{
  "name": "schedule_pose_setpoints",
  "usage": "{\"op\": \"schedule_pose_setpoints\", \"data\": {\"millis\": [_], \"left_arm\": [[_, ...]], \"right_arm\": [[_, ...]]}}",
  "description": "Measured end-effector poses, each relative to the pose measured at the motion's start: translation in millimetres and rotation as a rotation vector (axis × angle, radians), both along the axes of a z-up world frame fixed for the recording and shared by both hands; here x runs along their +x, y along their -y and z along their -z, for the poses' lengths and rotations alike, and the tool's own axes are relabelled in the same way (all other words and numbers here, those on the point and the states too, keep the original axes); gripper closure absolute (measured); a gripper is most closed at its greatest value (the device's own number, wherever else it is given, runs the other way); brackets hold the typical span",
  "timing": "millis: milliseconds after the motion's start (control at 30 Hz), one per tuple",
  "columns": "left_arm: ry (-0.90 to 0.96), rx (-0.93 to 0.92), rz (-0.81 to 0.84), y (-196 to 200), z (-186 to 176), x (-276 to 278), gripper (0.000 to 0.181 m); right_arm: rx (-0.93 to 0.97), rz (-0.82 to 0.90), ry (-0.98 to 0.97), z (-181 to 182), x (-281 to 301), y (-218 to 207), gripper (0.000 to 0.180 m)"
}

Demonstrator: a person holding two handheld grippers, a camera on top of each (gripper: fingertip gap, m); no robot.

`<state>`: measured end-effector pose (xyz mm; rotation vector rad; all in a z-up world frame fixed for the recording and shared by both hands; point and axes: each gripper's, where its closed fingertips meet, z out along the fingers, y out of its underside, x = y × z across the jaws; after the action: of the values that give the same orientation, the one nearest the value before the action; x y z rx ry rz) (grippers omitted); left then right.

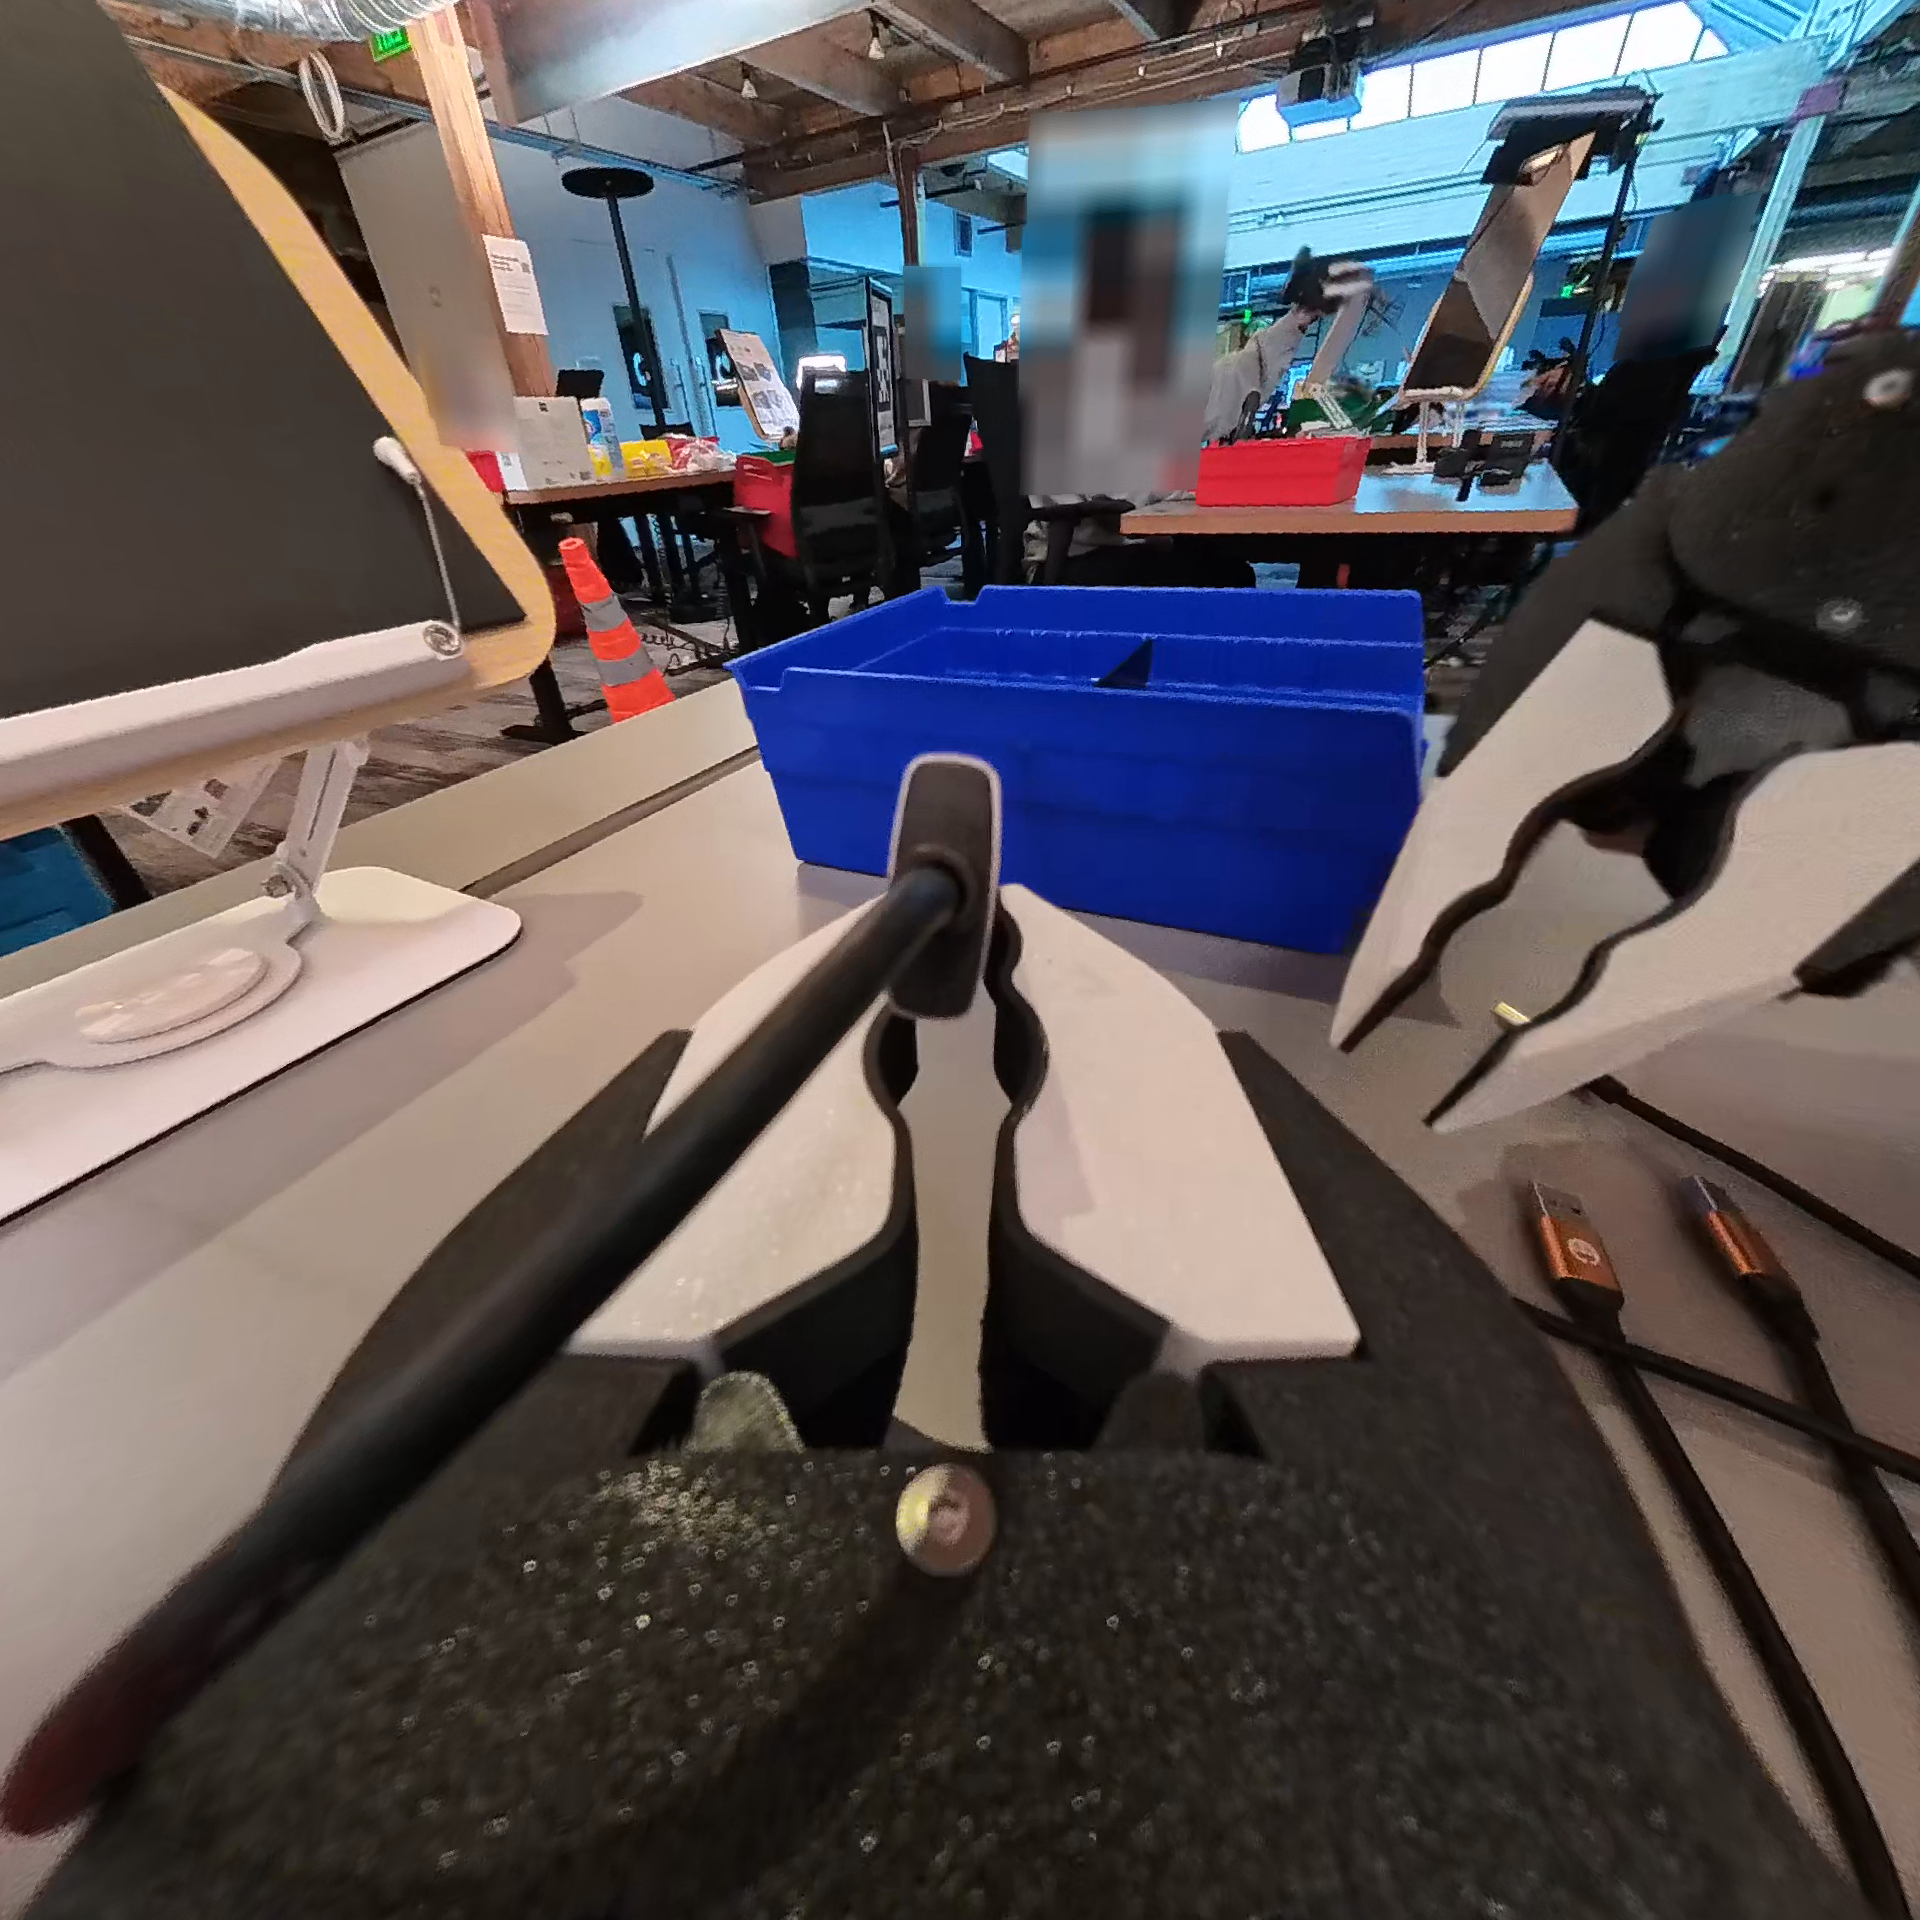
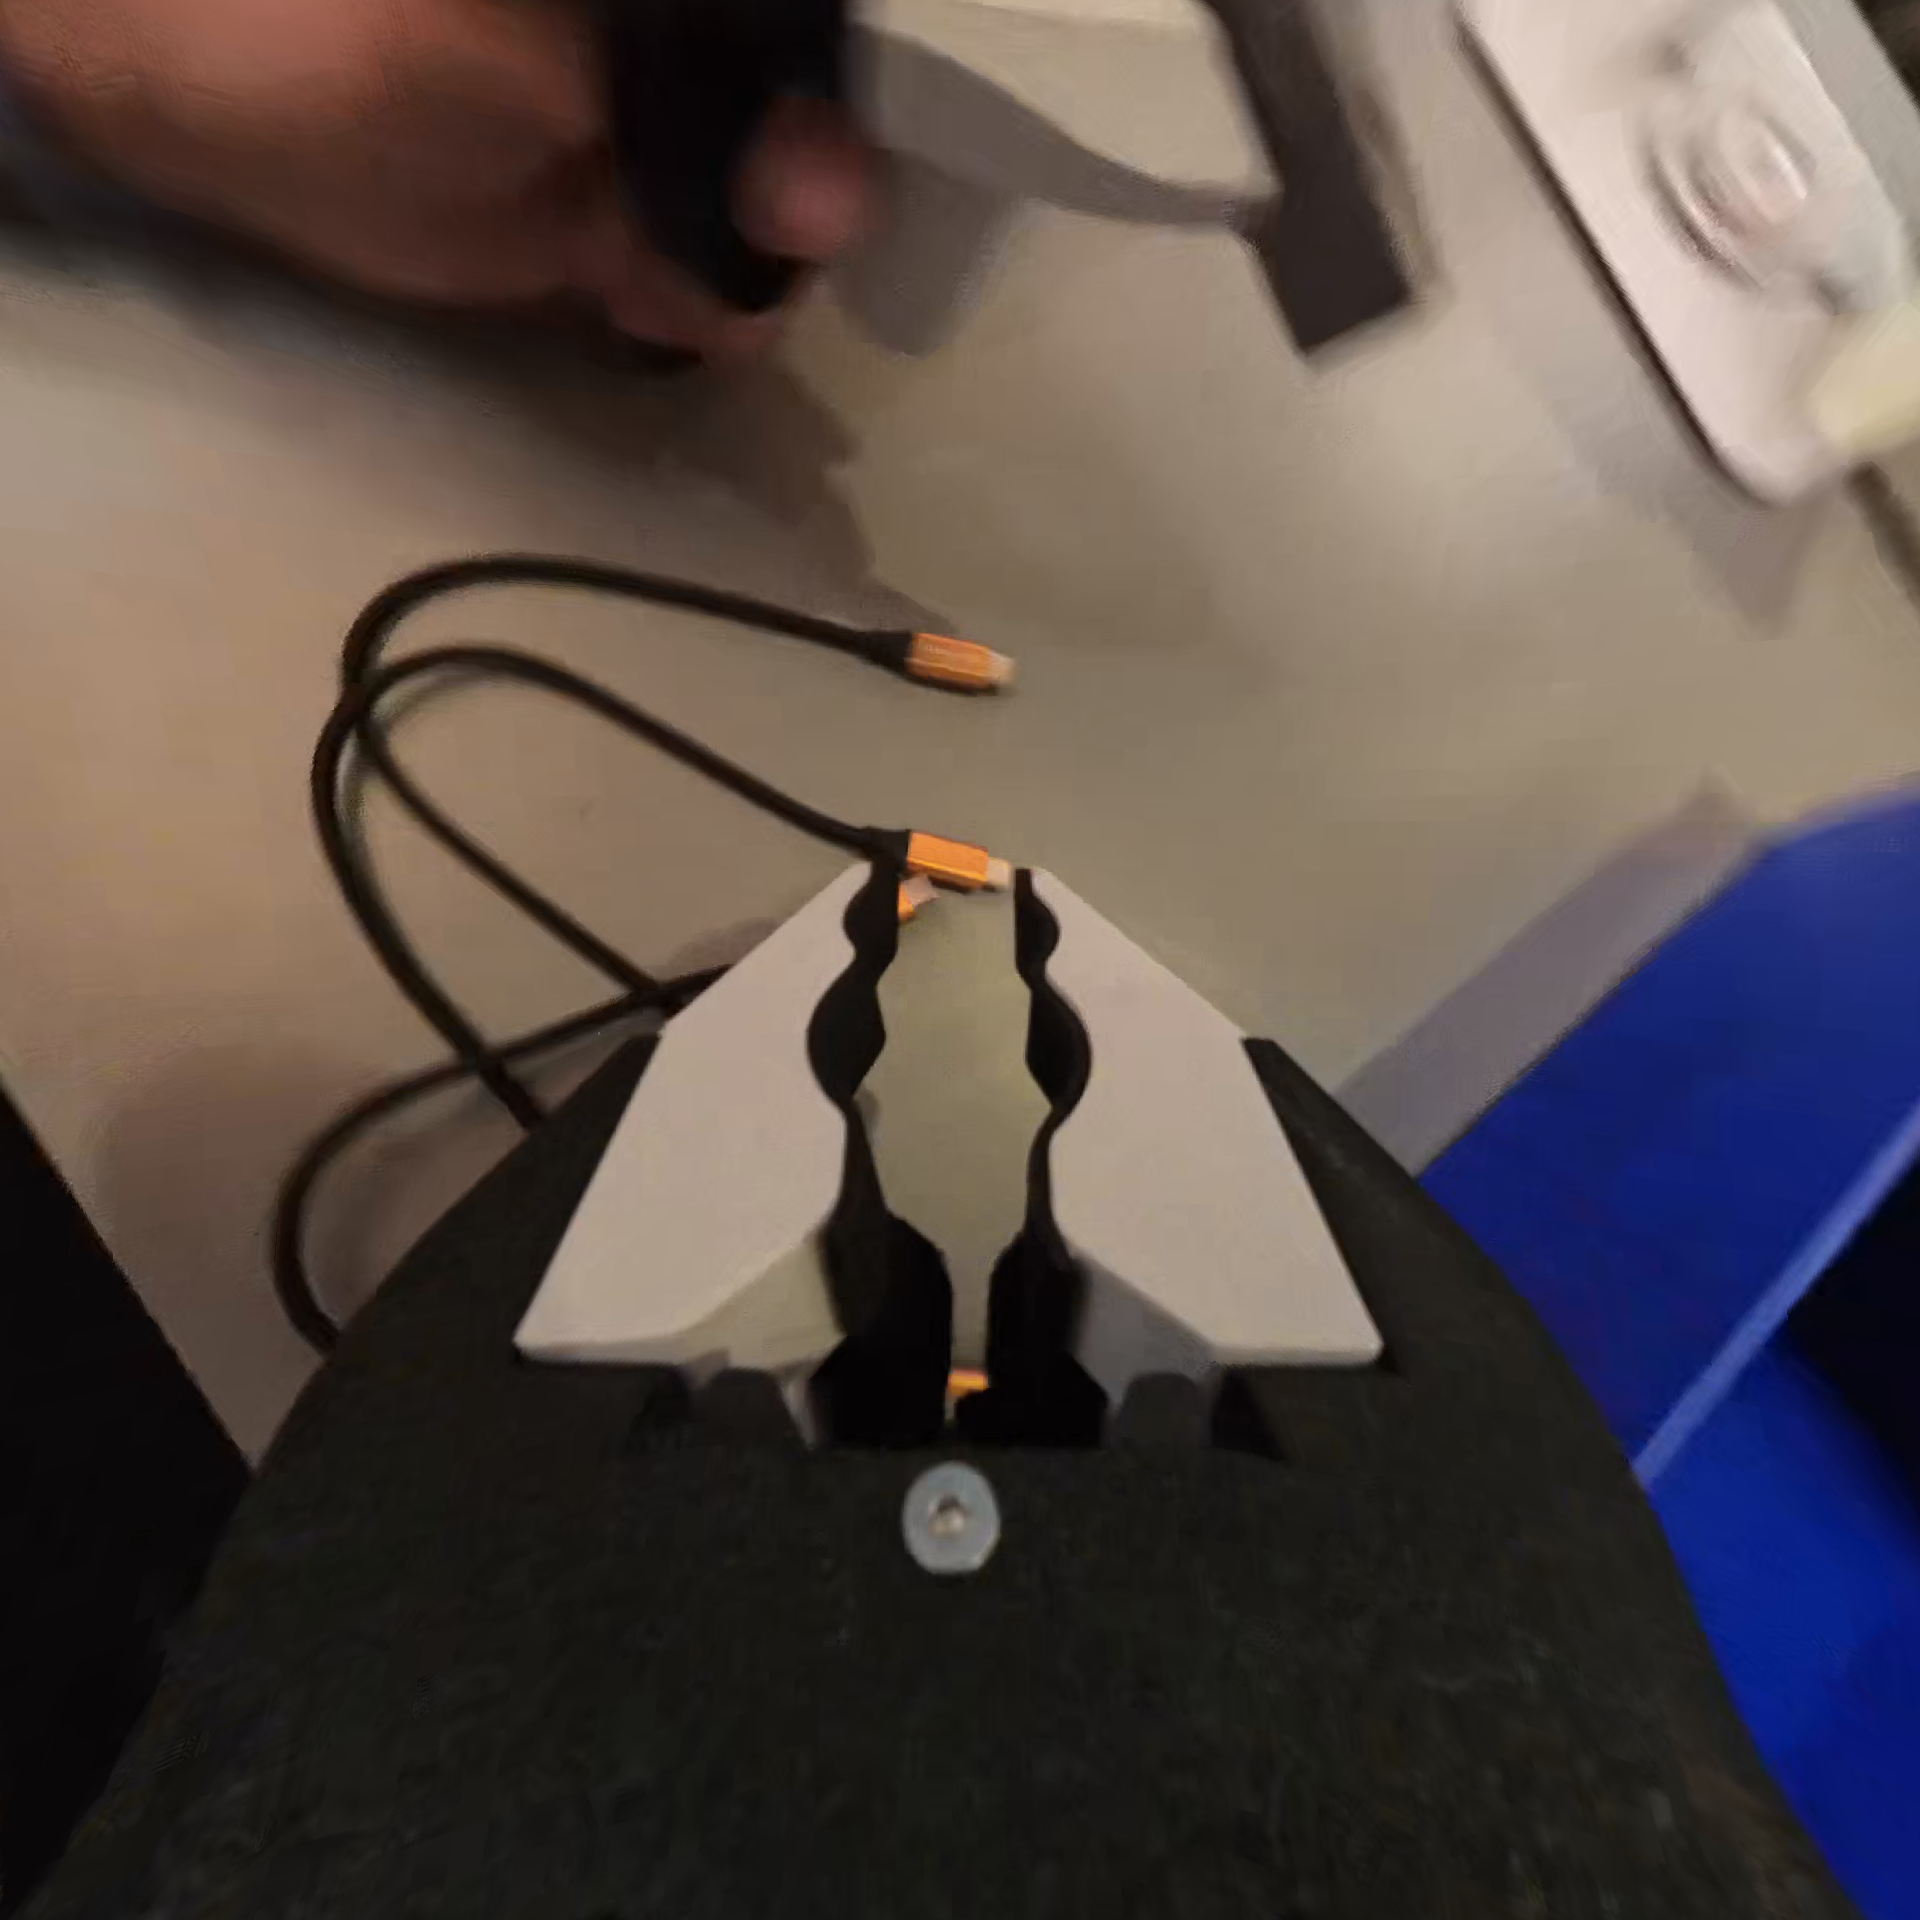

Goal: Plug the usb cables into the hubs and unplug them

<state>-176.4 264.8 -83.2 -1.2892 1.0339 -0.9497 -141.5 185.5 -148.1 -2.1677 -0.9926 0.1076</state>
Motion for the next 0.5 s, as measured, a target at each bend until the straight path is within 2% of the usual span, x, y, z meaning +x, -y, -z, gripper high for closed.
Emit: {"op": "schedule_pose_setpoints", "data": {"millis": [33, 100, 167, 300, 400, 500], "left_arm": [[-0.001, 0.004, 0.000, 0.4, -0.1, 0.1, 0.172], [-0.002, 0.004, 0.002, 0.8, -0.3, 0.3, 0.172], [-0.004, 0.005, 0.004, 1.4, -0.1, 0.7, 0.172], [-0.013, 0.014, 0.013, 4.4, 1.2, 2.6, 0.172], [-0.023, 0.045, 0.021, 8.4, 0.6, 4.0, 0.172], [-0.031, 0.072, 0.031, 12.2, 0.2, 5.5, 0.172]], "right_arm": [[-0.012, 0.145, -0.068, 3.3, 6.3, 0.5, 0.155], [-0.044, 0.334, -0.199, 15.4, 2.8, 7.3, 0.149], [-0.029, 0.444, -0.194, 28.9, -2.5, 10.8, 0.145], [0.010, 0.489, -0.007, 46.9, -3.5, 8.7, 0.147], [-0.027, 0.504, -0.035, 50.0, -5.6, 9.2, 0.164], [-0.041, 0.418, -0.057, 49.7, -13.5, 14.2, 0.166]]}}
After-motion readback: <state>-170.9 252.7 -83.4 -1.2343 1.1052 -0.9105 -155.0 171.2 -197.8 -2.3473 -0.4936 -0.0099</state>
